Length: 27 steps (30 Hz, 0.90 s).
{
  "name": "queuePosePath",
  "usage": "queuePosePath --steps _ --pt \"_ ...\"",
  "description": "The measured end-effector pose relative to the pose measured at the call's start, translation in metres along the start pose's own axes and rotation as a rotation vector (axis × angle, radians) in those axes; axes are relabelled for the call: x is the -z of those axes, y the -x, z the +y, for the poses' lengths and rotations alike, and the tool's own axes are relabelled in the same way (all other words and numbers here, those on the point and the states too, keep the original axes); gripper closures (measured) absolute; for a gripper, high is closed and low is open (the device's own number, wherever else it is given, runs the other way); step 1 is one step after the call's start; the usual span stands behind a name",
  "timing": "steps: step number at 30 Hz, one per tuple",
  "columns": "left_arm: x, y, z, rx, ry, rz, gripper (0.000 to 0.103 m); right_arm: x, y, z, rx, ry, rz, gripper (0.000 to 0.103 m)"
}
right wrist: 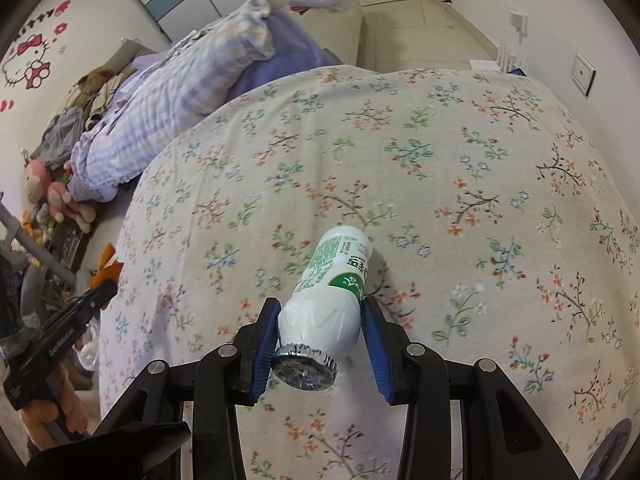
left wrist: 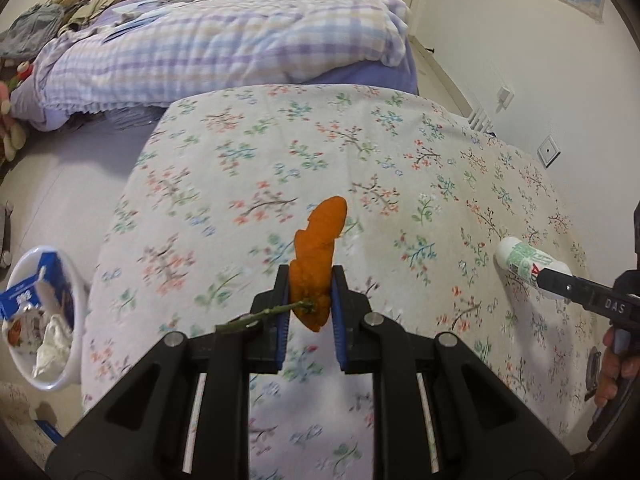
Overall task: Collect trash
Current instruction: 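Carry the orange peel over the basket and open the left tool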
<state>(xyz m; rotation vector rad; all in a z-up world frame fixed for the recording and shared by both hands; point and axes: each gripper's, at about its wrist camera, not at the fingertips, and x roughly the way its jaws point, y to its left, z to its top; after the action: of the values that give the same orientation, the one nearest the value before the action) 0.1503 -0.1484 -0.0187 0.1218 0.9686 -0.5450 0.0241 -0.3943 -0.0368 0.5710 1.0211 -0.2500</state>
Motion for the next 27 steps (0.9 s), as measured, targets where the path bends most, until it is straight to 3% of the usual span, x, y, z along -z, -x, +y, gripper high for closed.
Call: queuePosePath --steps 6,17,27 --pt "0.021 0.016 0.043 -0.010 0.079 0.012 0.083 0.005 0.000 0.024 -0.028 0.018 0.003 0.061" --pt "0.048 0.048 0.118 -0.115 0.139 -0.016 0.083 0.007 -0.004 0.084 -0.093 0.088 -0.004 0.062" --pt "0.067 0.055 0.179 -0.180 0.234 0.009 0.083 0.014 -0.019 0.142 -0.139 0.152 0.016 0.062"
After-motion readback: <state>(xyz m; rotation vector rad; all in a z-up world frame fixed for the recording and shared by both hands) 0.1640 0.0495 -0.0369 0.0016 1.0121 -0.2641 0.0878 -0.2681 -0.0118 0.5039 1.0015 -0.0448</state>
